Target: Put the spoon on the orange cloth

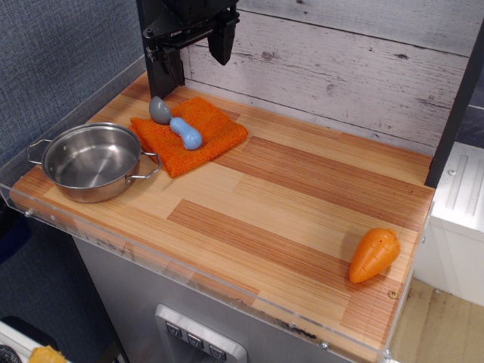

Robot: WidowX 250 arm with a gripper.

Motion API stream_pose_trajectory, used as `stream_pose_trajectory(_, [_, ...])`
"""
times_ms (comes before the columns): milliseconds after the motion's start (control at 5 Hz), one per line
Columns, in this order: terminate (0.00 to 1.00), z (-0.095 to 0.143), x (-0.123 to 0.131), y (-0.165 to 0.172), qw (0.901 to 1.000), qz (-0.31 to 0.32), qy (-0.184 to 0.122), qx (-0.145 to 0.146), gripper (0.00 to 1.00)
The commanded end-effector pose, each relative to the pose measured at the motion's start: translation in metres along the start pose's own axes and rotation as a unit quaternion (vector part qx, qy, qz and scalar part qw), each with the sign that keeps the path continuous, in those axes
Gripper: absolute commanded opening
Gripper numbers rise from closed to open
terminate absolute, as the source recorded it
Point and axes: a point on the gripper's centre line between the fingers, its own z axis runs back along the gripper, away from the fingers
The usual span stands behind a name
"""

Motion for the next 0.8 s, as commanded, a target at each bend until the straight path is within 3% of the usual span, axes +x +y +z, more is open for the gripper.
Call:
stream_pose_trajectory(0, [0.00,0.0274,0.0001,0.0018,0.9995,0.005,-0.021,-0.024,1.00])
stream_pose_trajectory(400, [0.00,0.0274,0.0001,0.0018,0.9995,0.005,-0.021,-0.024,1.00])
stream_pose_trajectory(600, [1.00,0.0274,0.0001,0.0018,0.9995,0.005,-0.021,-0.024,1.00])
